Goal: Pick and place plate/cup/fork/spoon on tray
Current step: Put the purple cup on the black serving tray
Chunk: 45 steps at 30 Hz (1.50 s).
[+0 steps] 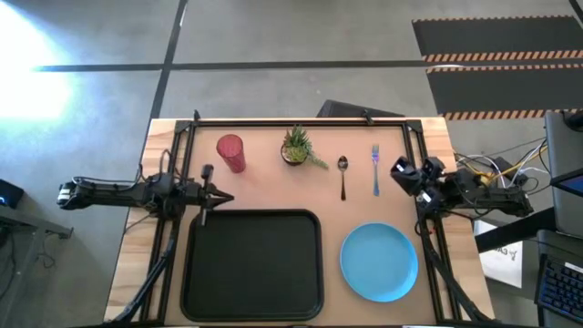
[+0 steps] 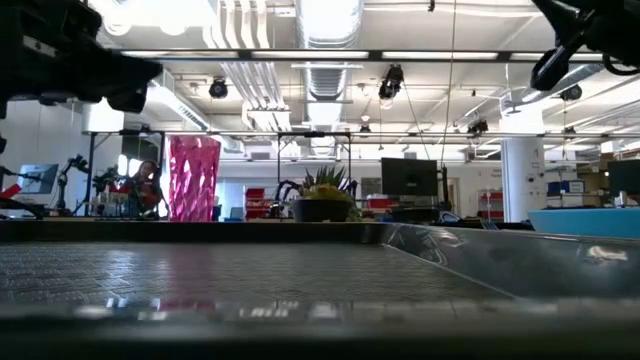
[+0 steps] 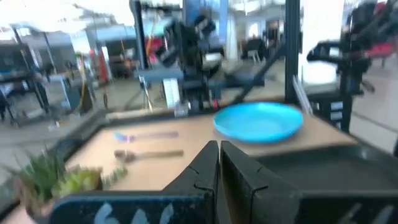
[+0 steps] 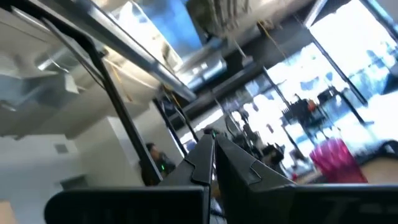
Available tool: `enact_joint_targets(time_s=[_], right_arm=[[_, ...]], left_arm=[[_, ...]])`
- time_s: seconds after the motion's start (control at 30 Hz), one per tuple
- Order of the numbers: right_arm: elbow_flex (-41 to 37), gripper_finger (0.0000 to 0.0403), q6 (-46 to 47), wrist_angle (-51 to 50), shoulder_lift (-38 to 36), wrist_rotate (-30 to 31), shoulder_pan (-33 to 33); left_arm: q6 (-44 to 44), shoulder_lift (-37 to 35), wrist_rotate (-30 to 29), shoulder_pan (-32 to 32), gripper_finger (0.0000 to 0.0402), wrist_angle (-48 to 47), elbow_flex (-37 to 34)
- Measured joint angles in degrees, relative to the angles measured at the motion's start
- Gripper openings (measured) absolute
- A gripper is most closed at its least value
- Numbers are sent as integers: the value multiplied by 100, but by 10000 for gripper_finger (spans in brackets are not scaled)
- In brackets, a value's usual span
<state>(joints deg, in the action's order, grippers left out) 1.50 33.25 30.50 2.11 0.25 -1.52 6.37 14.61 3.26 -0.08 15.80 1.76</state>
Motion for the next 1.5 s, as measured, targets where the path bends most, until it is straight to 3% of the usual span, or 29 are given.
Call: enact_joint_targets(time_s=[0.13, 0.3, 0.43, 0.63, 0.83, 1.03, 1.2, 1.33, 1.5], right_arm=[[0, 9, -137, 219, 0, 20, 0], [0, 9, -341, 183, 33, 284, 0], [0, 9, -373, 184, 33, 293, 0], [0, 9, -372, 156, 33, 289, 0], [0, 9, -300, 143, 33, 281, 0], [0, 9, -65, 668, 37, 284, 0], [296, 11, -776, 1233, 82, 271, 0], [1325, 32, -1387, 298, 426, 172, 0], [3168, 83, -1989, -1529, 1563, 125, 0]], left_arm=[[-178, 4, -30, 0, 0, 1474, 0], [-1376, -4, -34, 0, 0, 3980, 0], [-1508, -15, -32, 0, 0, 5243, 2], [-1053, -27, -32, 0, 0, 5791, 49], [-1550, -39, 1, 0, 0, 5842, 177], [-1407, 60, -184, 0, 0, 4481, 635], [-998, 453, -323, 0, 21, 2341, 2004], [-555, 1040, -495, 0, 70, 270, 3503], [-120, 2017, -1579, 2, 124, -2620, 5252]])
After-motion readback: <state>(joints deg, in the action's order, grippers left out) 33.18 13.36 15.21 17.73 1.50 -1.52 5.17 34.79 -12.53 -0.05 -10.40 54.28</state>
